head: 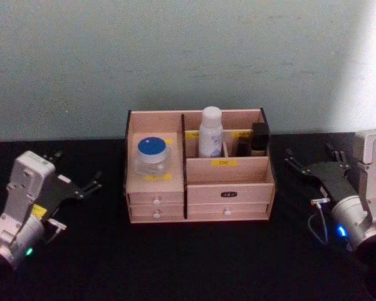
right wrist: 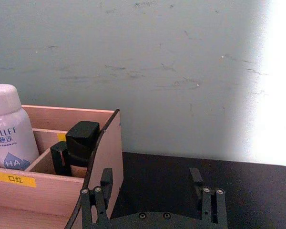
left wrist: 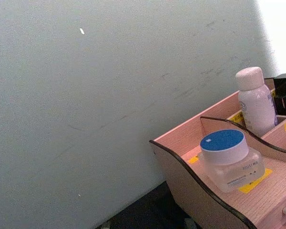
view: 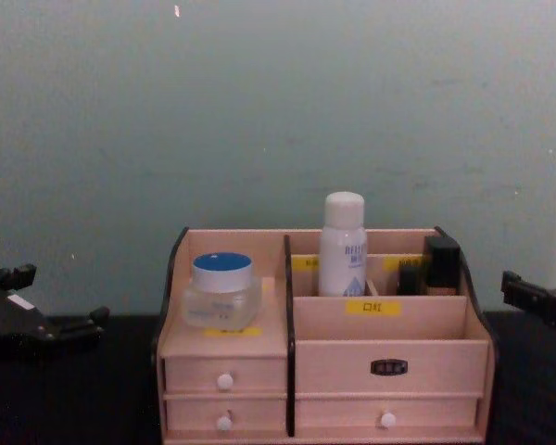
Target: Pick up the facial cleanser and watermelon frost from the table and place them into the tiered storage box.
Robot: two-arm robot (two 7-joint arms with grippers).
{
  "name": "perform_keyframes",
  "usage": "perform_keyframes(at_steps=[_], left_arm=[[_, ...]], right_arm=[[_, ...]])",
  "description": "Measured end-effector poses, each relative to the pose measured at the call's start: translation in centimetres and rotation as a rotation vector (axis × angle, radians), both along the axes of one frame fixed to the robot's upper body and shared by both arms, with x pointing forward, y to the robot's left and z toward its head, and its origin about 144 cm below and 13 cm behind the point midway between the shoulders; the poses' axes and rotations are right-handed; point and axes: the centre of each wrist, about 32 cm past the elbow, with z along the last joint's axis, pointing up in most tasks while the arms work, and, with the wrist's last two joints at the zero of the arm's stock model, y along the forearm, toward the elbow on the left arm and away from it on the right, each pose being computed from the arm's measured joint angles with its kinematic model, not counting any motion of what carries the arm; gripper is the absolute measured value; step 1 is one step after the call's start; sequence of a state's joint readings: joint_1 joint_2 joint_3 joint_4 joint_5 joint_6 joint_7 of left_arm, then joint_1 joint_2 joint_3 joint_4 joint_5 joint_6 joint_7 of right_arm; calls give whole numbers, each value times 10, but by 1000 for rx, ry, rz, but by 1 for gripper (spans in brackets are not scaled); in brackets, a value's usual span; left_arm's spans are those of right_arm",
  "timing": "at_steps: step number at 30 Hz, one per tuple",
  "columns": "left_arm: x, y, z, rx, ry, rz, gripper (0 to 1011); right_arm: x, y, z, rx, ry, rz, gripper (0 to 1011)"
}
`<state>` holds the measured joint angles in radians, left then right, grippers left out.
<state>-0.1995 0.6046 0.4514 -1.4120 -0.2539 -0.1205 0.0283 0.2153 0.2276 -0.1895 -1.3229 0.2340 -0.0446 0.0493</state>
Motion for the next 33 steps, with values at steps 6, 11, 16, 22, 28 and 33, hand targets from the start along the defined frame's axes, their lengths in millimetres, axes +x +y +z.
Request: perform_keyframes(at_steps=[6, 11, 16, 22, 28, 33], left_arm=[[0, 0, 0, 0, 0, 0, 1001], [0, 0, 0, 0, 0, 0, 1002], [0, 0, 0, 0, 0, 0, 1001], [0, 0, 0, 0, 0, 0, 1002], [0, 0, 0, 0, 0, 0, 1001], [0, 0, 0, 0, 0, 0, 1001]], right_arm=[[0, 0, 0, 0, -1, 1, 1002], [0, 0, 0, 1, -1, 2, 1003], [0, 0, 0, 1, -1, 3, 1003], [0, 0, 0, 1, -2, 3, 1002], [0, 0, 1, 1, -2, 3, 1003], [0, 0, 1, 2, -2, 3, 1002]])
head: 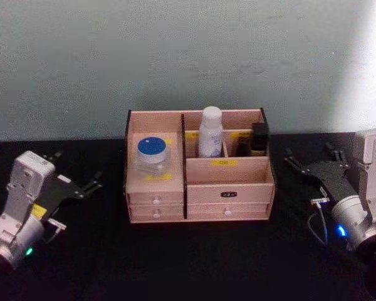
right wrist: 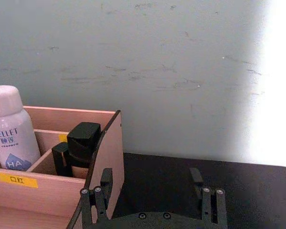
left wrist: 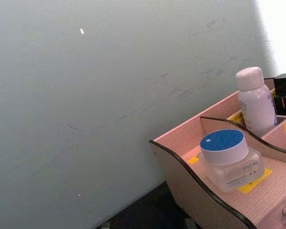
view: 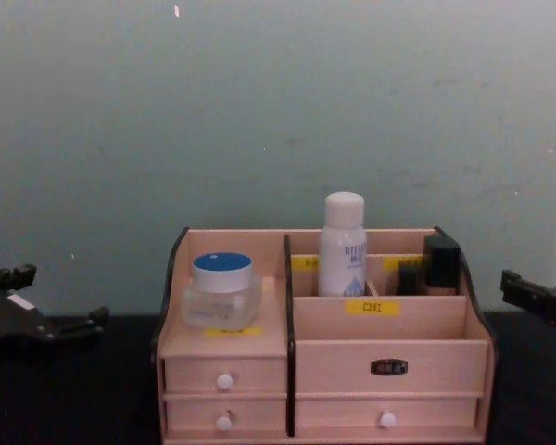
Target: Pick up the facial cleanser and watermelon frost from the table and place them into the tiered storage box.
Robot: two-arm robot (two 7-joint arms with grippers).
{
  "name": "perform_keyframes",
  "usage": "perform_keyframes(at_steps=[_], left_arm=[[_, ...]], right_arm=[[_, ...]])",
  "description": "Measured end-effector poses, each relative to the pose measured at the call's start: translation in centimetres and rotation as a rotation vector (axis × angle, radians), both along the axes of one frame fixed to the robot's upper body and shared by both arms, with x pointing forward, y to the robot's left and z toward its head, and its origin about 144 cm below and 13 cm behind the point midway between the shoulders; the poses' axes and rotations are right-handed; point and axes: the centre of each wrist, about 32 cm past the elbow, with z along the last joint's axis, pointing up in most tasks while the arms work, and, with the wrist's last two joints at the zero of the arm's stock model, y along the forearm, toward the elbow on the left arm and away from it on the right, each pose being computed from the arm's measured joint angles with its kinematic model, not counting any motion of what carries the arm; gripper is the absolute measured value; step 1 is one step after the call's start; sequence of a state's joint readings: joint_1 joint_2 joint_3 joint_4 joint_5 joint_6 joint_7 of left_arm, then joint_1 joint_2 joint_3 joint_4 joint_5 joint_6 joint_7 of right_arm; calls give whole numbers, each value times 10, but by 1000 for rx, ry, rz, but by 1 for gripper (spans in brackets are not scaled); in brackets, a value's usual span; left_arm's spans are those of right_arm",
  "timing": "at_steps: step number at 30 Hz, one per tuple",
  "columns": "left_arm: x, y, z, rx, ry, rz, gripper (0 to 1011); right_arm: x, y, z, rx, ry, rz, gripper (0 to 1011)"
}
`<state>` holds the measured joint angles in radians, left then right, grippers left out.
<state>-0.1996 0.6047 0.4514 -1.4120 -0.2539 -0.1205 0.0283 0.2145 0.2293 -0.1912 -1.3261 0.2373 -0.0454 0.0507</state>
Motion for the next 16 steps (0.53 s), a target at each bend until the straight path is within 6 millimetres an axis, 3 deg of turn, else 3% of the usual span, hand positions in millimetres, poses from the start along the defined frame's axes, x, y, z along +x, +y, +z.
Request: perform_keyframes(at_steps=[16], left_arm=[[0, 0, 0, 0, 0, 0, 1001]], right_arm=[[0, 0, 0, 0, 0, 0, 1003]])
